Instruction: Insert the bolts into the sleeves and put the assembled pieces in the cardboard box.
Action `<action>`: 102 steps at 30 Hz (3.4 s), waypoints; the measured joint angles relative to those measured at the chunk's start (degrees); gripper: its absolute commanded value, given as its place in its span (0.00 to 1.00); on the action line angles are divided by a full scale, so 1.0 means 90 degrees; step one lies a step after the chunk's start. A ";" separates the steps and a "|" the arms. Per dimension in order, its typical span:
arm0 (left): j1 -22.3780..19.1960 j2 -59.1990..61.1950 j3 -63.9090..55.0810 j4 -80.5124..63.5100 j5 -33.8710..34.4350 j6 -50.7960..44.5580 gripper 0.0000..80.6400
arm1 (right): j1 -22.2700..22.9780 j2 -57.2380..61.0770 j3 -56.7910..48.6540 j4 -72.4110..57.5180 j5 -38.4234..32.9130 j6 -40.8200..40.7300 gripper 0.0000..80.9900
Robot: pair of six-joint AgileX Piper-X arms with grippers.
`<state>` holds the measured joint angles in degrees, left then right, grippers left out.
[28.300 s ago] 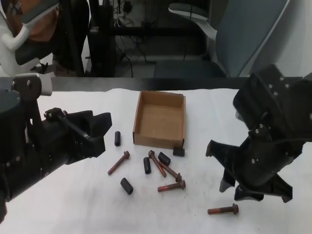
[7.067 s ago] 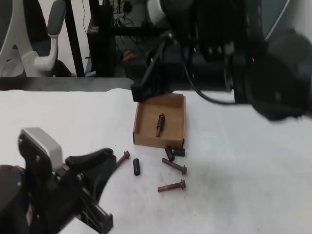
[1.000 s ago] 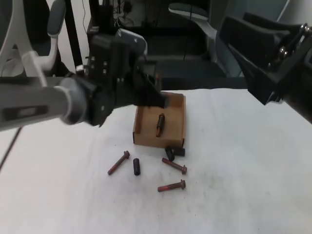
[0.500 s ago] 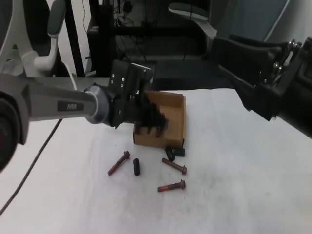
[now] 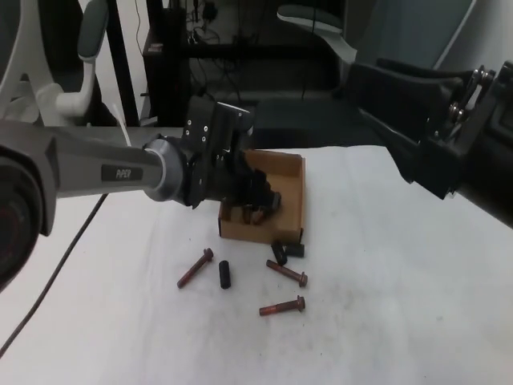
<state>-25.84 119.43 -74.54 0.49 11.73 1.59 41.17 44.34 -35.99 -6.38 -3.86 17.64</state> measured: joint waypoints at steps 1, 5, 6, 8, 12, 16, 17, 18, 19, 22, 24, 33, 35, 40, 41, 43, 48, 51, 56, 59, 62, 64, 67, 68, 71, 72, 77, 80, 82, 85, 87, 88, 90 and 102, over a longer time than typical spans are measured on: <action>0.0000 0.0000 0.0000 0.0018 0.0000 0.0000 0.65 | 0.0000 0.0000 0.0000 -0.0002 0.0000 0.0000 0.60; 0.0000 -0.0114 0.0000 0.0146 0.0000 0.0000 0.65 | 0.0000 0.0000 0.0000 0.0172 -0.0034 0.0000 0.60; 0.0000 -0.0203 0.0000 0.0153 0.0000 0.0000 0.65 | 0.0000 0.0000 0.0000 0.0197 -0.0038 0.0000 0.60; 0.0000 -0.0484 0.0000 0.0195 0.0000 0.0000 0.65 | 0.0000 0.0000 0.0000 0.0227 -0.0037 0.0000 0.60; 0.0000 -0.1244 0.0000 0.0326 0.0000 0.0181 0.65 | 0.0000 -0.0011 0.0000 0.0326 -0.0037 0.0000 0.60; 0.0000 -0.1962 -0.0021 0.0743 0.0000 0.0530 0.65 | 0.0000 -0.0004 0.0000 0.0538 -0.0068 0.0000 0.60; 0.0000 -0.2107 -0.0021 0.0956 -0.0018 0.0659 0.65 | 0.0000 -0.0004 0.0000 0.0624 -0.0098 0.0000 0.60; 0.0000 -0.2204 -0.0037 0.1159 -0.0033 0.0830 0.65 | 0.0000 -0.0004 0.0000 0.0709 -0.0135 0.0000 0.60; 0.0000 -0.2267 -0.0037 0.1268 -0.0042 0.0891 0.65 | 0.0000 -0.0004 0.0000 0.0771 -0.0158 0.0000 0.60; 0.0000 -0.2457 -0.0018 0.2504 -0.0350 0.1607 0.65 | 0.0000 -0.0004 0.0000 0.0993 -0.0362 0.0055 0.60; 0.0017 -0.2456 0.0066 0.2981 -0.0551 0.1971 0.65 | 0.0000 -0.0004 0.0000 0.1051 -0.0468 0.0155 0.60; 0.0594 -0.1852 0.0334 0.3867 -0.0685 0.2359 0.65 | 0.0000 -0.0004 0.0000 0.1305 -0.0831 0.0663 0.60; 0.0769 -0.1608 0.0323 0.3937 -0.0605 0.2407 0.65 | 0.0000 -0.0004 0.0000 0.1346 -0.0863 0.0669 0.60; 0.0890 -0.1080 0.0211 0.4388 -0.0581 0.2597 0.65 | 0.0000 -0.0004 0.0000 0.1343 -0.0872 0.0713 0.60; 0.0860 -0.1024 0.0214 0.4451 -0.0581 0.2637 0.65 | 0.0000 -0.0004 0.0000 0.1343 -0.0872 0.0713 0.60; 0.0789 -0.0969 0.0196 0.4514 -0.0581 0.2698 0.65 | 0.0000 -0.0004 0.0000 0.1343 -0.0872 0.0713 0.60; 0.0554 -0.0968 0.0116 0.4578 -0.0573 0.2785 0.64 | 0.0000 -0.0004 0.0000 0.1352 -0.0856 0.0722 0.60; 0.0518 -0.0968 0.0045 0.4696 -0.0573 0.2842 0.64 | 0.0000 -0.0004 0.0000 0.1352 -0.0856 0.0722 0.60; 0.0518 -0.0968 -0.0159 0.5095 -0.0508 0.2914 0.64 | 0.0000 -0.0004 0.0000 0.1369 -0.0856 0.0736 0.60; 0.0518 -0.0968 -0.0263 0.5349 -0.0437 0.3035 0.64 | 0.0000 -0.0004 0.0000 0.1369 -0.0856 0.0756 0.60; 0.0518 -0.0968 -0.0298 0.5444 -0.0268 0.3066 0.64 | 0.0000 0.0024 0.0000 0.1369 -0.0856 0.0755 0.60; 0.0518 -0.0968 -0.0298 0.5449 -0.0183 0.3066 0.64 | 0.0000 0.0055 0.0000 0.1369 -0.0856 0.0755 0.60; 0.0518 -0.0968 -0.0298 0.5384 -0.0151 0.3066 0.64 | 0.0000 0.0059 0.0000 0.1369 -0.0856 0.0755 0.60; 0.0518 -0.0968 -0.0298 0.5356 -0.0151 0.3066 0.64 | 0.0000 0.0059 0.0000 0.1369 -0.0856 0.0755 0.60; 0.0518 -0.0968 -0.0298 0.5341 -0.0151 0.3066 0.64 | 0.0000 0.0059 0.0000 0.1369 -0.0856 0.0755 0.60; 0.0518 -0.0968 -0.0298 0.5341 -0.0151 0.3066 0.64 | 0.0000 0.0059 0.0000 0.1369 -0.0856 0.0755 0.60; 0.0518 -0.0968 -0.0298 0.5409 -0.0144 0.3066 0.64 | 0.0000 0.0059 0.0000 0.1369 -0.0856 0.0755 0.60; 0.0518 -0.0949 -0.0298 0.5431 -0.0004 0.3066 0.64 | 0.0000 0.0059 0.0000 0.1369 -0.0856 0.0755 0.60; 0.0518 -0.0886 -0.0298 0.5454 0.0076 0.3066 0.64 | 0.0000 0.0059 0.0000 0.1369 -0.0856 0.0755 0.60; 0.0501 -0.0719 -0.0298 0.5469 0.0128 0.3066 0.64 | 0.0000 0.0059 0.0000 0.1369 -0.0856 0.0763 0.60; 0.0501 -0.0641 -0.0298 0.5469 0.0128 0.3066 0.64 | 0.0000 0.0059 0.0000 0.1369 -0.0856 0.0763 0.60; 0.0483 -0.0617 -0.0298 0.5469 0.0128 0.3066 0.64 | 0.0000 0.0059 0.0000 0.1369 -0.0856 0.0763 0.60; 0.0462 -0.0557 -0.0298 0.5443 0.0128 0.3066 0.57 | 0.0000 0.0059 0.0000 0.1369 -0.0856 0.0763 0.60; 0.0460 -0.0476 -0.0367 0.5296 -0.0102 0.3097 0.02 | 0.0000 0.0173 0.0000 0.2043 -0.0806 0.0388 0.60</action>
<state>-21.69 115.14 -77.84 48.16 10.80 29.47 41.17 45.90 -35.99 12.01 -11.11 21.13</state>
